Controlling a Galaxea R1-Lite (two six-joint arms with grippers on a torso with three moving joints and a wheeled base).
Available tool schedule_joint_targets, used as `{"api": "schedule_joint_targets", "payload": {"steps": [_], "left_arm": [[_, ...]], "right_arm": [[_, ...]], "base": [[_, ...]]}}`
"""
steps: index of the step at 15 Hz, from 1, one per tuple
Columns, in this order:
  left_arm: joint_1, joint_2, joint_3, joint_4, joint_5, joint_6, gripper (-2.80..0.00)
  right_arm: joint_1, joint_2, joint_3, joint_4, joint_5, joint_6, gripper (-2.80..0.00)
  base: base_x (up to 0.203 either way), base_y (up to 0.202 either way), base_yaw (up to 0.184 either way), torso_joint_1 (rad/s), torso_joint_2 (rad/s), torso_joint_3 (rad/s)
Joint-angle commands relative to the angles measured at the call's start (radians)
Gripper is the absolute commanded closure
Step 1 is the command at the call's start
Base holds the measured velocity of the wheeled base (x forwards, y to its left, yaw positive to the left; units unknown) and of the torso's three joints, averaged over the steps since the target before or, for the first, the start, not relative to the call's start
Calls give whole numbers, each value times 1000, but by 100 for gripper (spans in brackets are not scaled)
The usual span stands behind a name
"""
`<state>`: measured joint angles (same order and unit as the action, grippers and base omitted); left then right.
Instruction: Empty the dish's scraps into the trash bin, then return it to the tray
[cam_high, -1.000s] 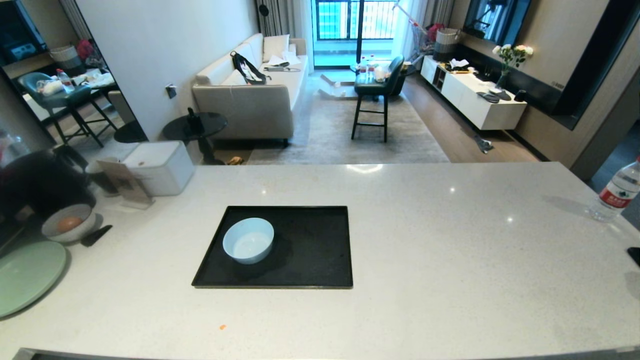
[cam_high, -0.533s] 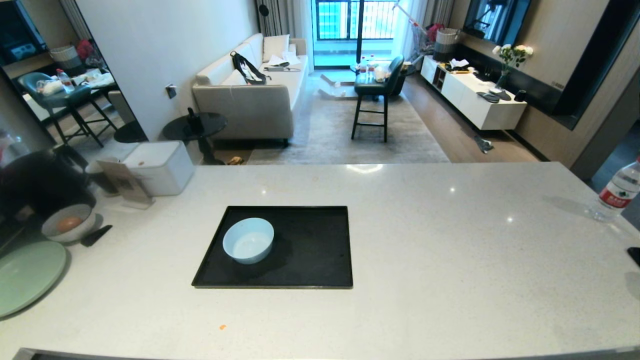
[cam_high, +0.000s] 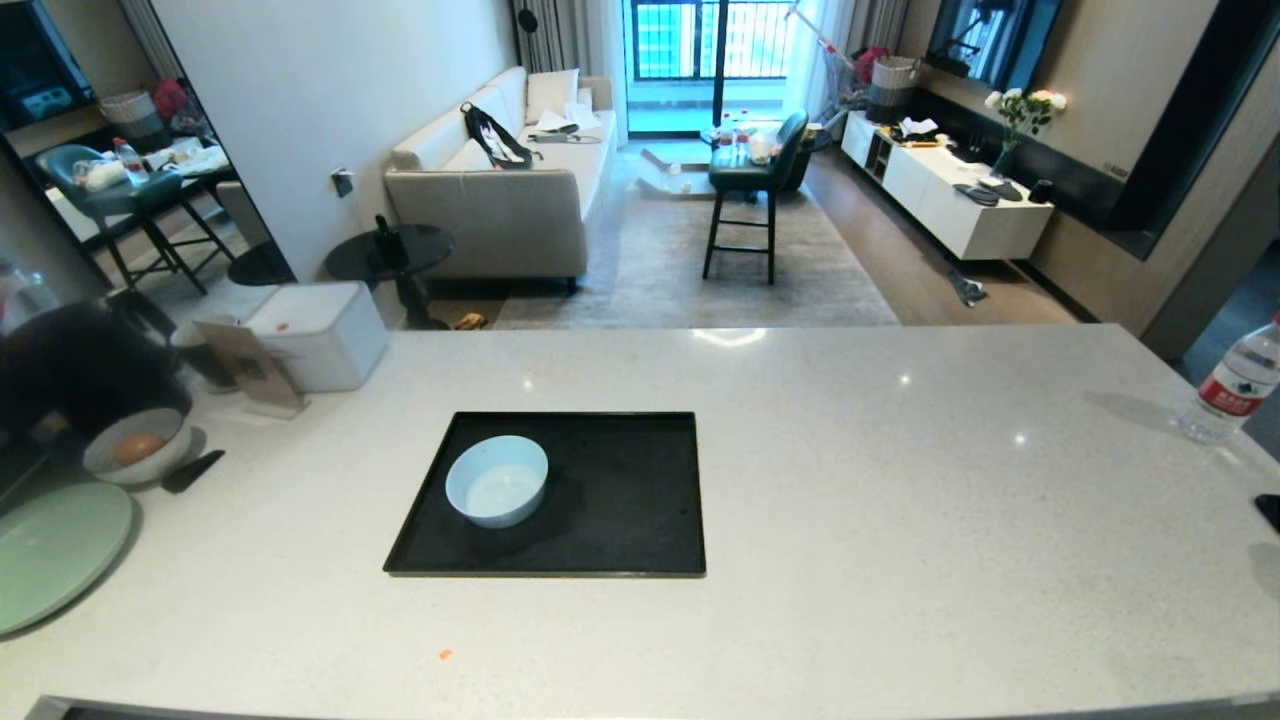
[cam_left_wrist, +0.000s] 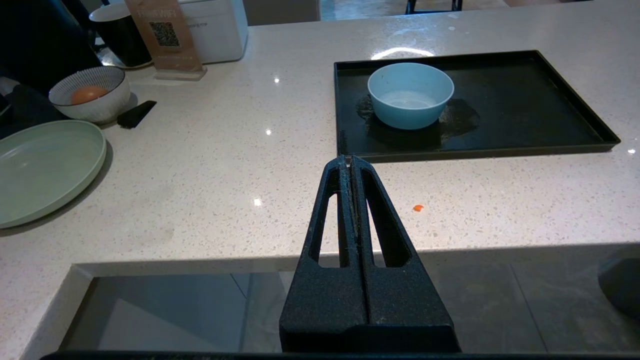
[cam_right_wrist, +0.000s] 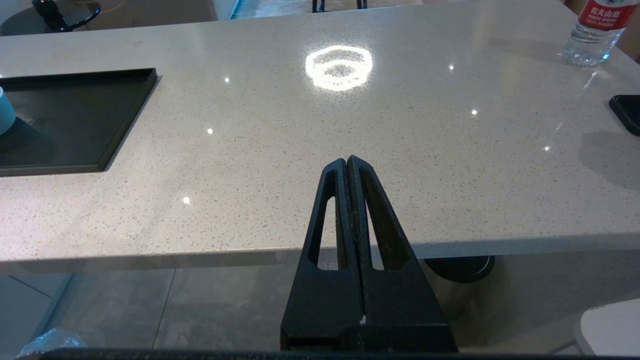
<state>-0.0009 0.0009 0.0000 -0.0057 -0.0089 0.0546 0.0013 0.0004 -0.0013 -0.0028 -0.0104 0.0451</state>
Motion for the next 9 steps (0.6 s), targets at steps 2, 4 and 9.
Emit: {"api": "schedule_joint_targets", "payload": {"steps": [2, 4, 9], "left_arm": [[-1, 1, 0, 0, 0, 1, 0], [0, 1, 0, 0, 0, 1, 0], [0, 1, 0, 0, 0, 1, 0]], "right_arm": [[0, 0, 0, 0, 0, -2, 0], [0, 1, 0, 0, 0, 0, 0], [0, 0, 0, 0, -1, 1, 0]], "base": [[0, 0, 0, 0, 0, 0], [0, 0, 0, 0, 0, 0], [0, 0, 0, 0, 0, 0]]}}
